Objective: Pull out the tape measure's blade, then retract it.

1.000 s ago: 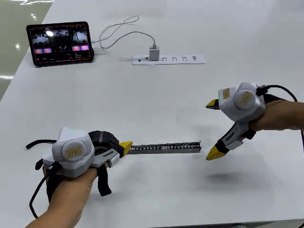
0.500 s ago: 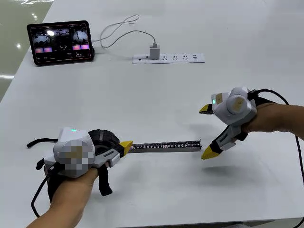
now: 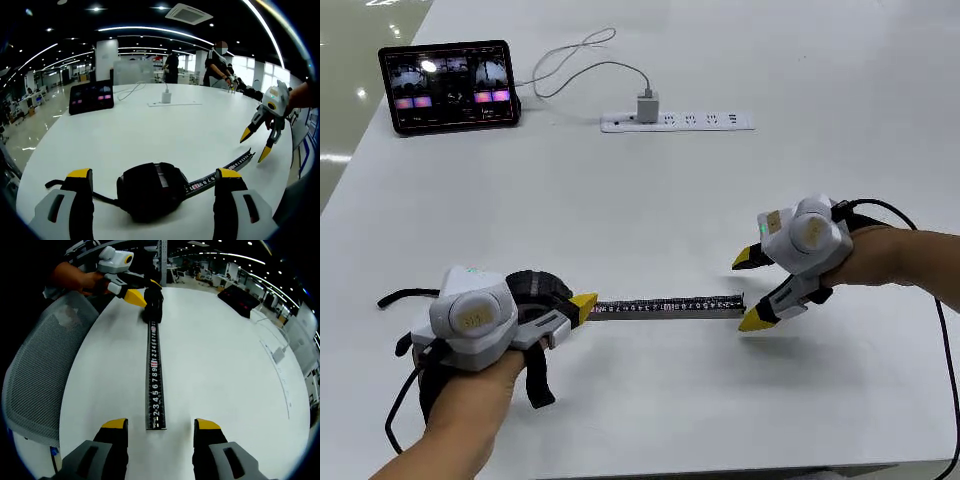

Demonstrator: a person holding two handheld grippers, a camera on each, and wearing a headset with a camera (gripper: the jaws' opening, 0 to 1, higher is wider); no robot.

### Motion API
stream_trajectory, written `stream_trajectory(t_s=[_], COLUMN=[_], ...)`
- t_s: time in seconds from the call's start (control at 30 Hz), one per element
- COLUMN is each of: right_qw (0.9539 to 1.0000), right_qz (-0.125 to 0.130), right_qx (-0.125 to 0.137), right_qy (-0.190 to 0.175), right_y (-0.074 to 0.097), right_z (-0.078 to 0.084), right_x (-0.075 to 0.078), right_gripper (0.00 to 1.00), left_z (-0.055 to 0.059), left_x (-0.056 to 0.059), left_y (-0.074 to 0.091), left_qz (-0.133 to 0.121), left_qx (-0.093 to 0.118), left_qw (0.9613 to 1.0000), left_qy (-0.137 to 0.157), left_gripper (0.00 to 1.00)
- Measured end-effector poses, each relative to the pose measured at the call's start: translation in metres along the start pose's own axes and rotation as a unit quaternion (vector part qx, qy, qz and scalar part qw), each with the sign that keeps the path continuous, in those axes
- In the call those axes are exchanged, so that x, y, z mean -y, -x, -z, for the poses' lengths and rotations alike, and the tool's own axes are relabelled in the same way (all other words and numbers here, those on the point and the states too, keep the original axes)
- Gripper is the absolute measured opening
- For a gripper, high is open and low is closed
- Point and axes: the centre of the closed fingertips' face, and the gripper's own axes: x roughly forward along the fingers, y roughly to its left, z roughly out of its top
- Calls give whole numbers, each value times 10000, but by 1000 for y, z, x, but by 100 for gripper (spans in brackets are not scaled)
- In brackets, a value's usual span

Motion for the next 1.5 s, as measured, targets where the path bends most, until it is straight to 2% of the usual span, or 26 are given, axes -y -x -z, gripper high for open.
stream_trajectory(t_s=[0.67, 0.77, 1.13, 1.33, 1.37, 1.43, 1.5], right_qw=[9997, 9996, 9993, 9993, 9993, 9985, 9986], right_qz=[-99, -108, -130, -132, -134, -131, -127], right_qx=[-196, -237, -308, -280, -294, -393, -431], right_qy=[124, 148, 194, 215, 188, 371, 284], right_y=[-7, -8, -10, -10, -10, -11, -10], right_z=[5, 6, 11, 10, 10, 10, 10], right_x=[-1, -2, -2, -2, -2, -2, -2], right_gripper=[24, 24, 12, 11, 11, 11, 10], left_z=[1, 1, 0, 1, 2, 3, 4], left_x=[0, -2, 0, 0, -1, -1, -1], left_y=[0, 0, 0, 0, 0, -1, -1], left_qz=[-3, -37, -9, -10, -19, -28, -46], left_qx=[4, -23, 9, -19, -29, -42, -58], left_qw=[10000, 10000, 10000, 10000, 10000, 10000, 10000], left_qy=[2, 17, 11, 51, 48, 52, 58], left_gripper=[99, 99, 99, 99, 99, 99, 99])
